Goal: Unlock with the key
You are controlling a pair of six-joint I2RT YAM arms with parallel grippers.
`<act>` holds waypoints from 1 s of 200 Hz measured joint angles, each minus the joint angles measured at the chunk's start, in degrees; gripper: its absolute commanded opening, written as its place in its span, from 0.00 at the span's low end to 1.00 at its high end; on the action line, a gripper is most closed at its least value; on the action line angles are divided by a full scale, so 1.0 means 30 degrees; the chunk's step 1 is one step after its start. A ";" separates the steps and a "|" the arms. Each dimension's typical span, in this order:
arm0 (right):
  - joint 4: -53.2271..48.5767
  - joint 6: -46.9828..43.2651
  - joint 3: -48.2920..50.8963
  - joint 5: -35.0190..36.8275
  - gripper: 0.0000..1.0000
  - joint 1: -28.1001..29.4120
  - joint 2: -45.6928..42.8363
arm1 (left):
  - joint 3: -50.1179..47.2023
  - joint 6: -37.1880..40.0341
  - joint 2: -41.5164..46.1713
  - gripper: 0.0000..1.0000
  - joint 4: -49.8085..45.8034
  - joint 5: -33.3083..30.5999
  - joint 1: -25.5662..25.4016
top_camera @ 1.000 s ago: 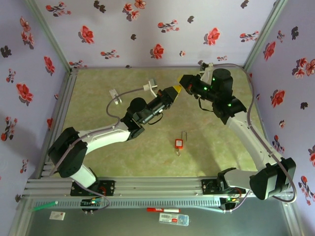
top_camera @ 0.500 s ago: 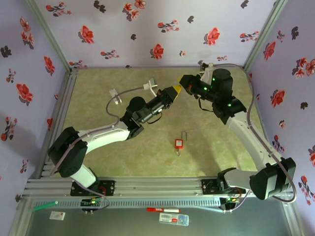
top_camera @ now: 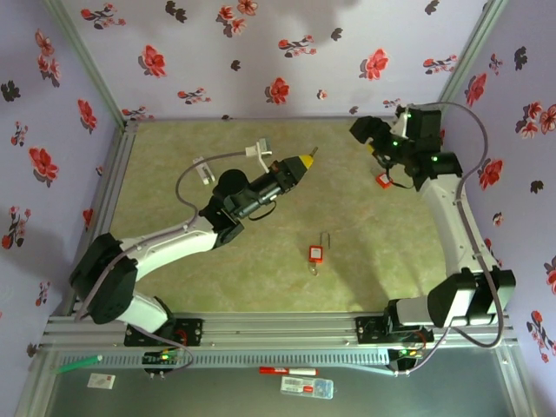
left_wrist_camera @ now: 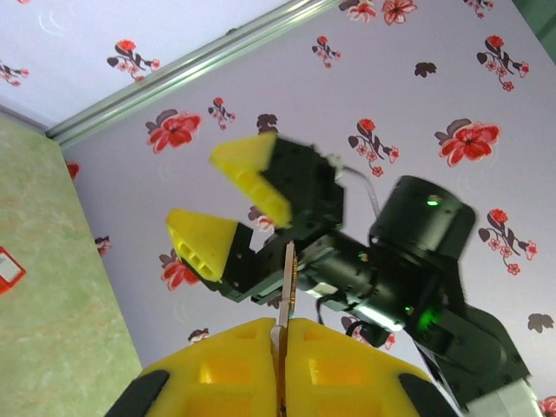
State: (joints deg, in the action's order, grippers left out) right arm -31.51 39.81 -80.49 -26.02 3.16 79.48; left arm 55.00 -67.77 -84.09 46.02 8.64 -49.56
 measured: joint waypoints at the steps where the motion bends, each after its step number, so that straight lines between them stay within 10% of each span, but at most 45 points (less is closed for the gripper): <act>1: -0.0160 -0.0182 -0.0044 0.0051 0.83 -0.0095 0.0087 | -0.0007 0.0022 0.0029 0.00 -0.0029 0.0007 0.0015; 77: -0.7621 -1.0870 -0.4284 0.6448 0.82 -0.0969 0.8313 | -0.0495 0.0794 0.1770 0.00 -0.2623 0.1399 0.2004; 200: -0.8954 -1.9227 -0.8692 1.0710 0.80 -0.0969 1.6065 | -0.0576 0.0197 0.1399 0.00 -0.3541 0.5151 0.4998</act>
State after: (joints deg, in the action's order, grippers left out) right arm -58.37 -17.87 -106.56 6.11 0.25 127.68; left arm 53.28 -67.18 -79.90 35.40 24.10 -34.57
